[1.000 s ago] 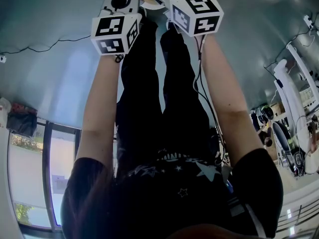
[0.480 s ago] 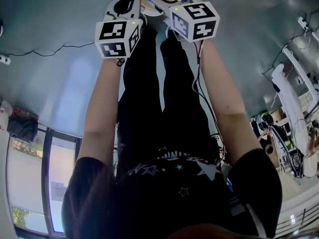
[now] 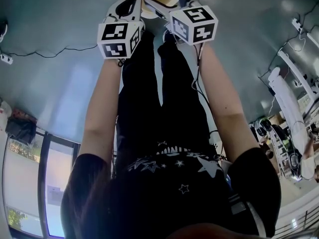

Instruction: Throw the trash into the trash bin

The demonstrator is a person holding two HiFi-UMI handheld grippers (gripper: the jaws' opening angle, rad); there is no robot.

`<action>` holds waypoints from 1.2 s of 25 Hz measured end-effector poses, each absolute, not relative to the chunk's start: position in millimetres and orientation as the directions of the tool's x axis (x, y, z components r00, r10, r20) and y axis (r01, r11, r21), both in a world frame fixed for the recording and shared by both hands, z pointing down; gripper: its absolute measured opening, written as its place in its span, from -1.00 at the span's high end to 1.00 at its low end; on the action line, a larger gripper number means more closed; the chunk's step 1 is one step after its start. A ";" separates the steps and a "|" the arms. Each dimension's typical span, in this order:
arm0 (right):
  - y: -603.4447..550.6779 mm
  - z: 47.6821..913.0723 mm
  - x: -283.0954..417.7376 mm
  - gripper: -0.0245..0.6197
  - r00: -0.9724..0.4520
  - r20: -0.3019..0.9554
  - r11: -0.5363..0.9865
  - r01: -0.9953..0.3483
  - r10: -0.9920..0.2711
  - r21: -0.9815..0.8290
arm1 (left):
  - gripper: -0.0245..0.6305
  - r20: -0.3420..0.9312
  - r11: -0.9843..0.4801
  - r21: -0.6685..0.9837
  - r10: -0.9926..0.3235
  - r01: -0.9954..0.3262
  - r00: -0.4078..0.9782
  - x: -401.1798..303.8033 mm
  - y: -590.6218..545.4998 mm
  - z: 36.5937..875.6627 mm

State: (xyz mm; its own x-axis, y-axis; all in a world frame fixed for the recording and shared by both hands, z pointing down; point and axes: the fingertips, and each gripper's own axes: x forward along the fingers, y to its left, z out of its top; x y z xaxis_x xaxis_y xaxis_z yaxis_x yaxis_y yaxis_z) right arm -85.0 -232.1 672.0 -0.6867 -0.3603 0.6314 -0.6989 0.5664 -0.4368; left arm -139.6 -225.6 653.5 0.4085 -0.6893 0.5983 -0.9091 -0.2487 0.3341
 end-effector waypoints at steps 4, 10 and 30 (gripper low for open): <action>-229.1 643.7 -74.8 -0.22 -0.683 0.624 0.573 -0.703 -0.380 -0.421 | 0.89 0.584 -0.257 0.329 -0.701 -0.908 0.410 -130.1 -223.0 626.6; -223.5 604.7 -75.6 -0.10 -0.684 0.618 0.597 -0.697 -0.387 -0.397 | 0.89 0.562 -0.270 0.318 -0.718 -0.909 0.410 -130.5 -217.9 586.2; -190.4 465.1 -44.1 0.35 -0.703 0.550 0.600 -0.695 -0.452 -0.395 | 0.89 0.466 -0.298 0.315 -0.778 -0.901 0.421 -100.1 -188.6 448.7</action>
State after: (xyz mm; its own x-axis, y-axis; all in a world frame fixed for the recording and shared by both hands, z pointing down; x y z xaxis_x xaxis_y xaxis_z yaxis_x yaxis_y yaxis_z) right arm -44.1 -190.4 465.1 -0.7026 -0.4515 0.5500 -0.6952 0.6004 -0.3952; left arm -100.1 -188.6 448.7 0.4208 -0.7784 0.4658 -0.9009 -0.2984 0.3152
